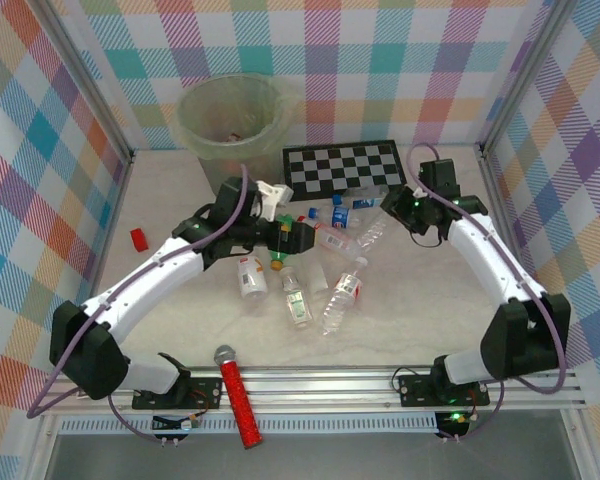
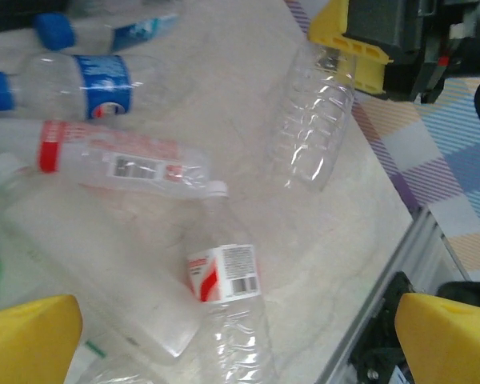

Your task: Put the plastic bottles in the bin

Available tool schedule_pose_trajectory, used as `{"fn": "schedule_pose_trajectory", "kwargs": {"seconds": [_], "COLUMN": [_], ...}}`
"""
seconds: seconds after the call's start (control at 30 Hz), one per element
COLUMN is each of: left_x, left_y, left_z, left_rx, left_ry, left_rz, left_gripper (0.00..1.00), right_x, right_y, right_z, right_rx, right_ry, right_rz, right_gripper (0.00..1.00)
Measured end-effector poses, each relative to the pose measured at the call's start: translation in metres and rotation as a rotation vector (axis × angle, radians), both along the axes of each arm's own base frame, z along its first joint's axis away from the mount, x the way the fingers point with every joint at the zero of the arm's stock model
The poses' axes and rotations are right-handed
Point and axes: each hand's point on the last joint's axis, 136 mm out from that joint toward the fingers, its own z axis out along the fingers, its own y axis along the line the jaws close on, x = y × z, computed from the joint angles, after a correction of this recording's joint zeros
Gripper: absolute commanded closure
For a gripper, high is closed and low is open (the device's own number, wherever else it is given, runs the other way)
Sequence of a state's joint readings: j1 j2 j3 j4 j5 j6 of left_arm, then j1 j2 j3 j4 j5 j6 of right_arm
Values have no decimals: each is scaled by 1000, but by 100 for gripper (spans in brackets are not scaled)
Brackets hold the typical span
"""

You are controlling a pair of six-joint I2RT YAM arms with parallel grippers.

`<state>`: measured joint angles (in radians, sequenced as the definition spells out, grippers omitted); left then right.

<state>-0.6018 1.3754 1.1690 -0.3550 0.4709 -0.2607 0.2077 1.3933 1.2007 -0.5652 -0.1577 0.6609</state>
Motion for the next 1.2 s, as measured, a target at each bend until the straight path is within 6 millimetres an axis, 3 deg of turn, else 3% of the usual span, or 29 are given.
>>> {"fn": "schedule_pose_trajectory", "kwargs": {"seconds": [0.17,0.43,0.57,0.9,1.03,1.2], "left_x": [-9,-13,-8,-2,-1,0], "left_y": [-30,-62,-66,-66,-66,-66], "left_z": [-3,-7,-10,-10,-11,-11], "left_rx": [-42,-84,-78,-75,-75,-72], "left_ry": [-1,2,1,-13,-10,-11], "left_rz": [-87,-147,-143,-114,-105,-99], "left_gripper": [0,0,2,41,51,56], "right_x": [-26,-45,-44,-41,-40,-38], "right_y": [49,106,118,130,130,128], "right_z": [26,40,37,47,47,48], "right_rx": [8,75,114,197,205,216], "right_ry": [-102,-127,-110,-112,-104,-88], "right_rz": [255,445,461,449,436,398], "right_gripper": [58,59,59,57,51,33]}}
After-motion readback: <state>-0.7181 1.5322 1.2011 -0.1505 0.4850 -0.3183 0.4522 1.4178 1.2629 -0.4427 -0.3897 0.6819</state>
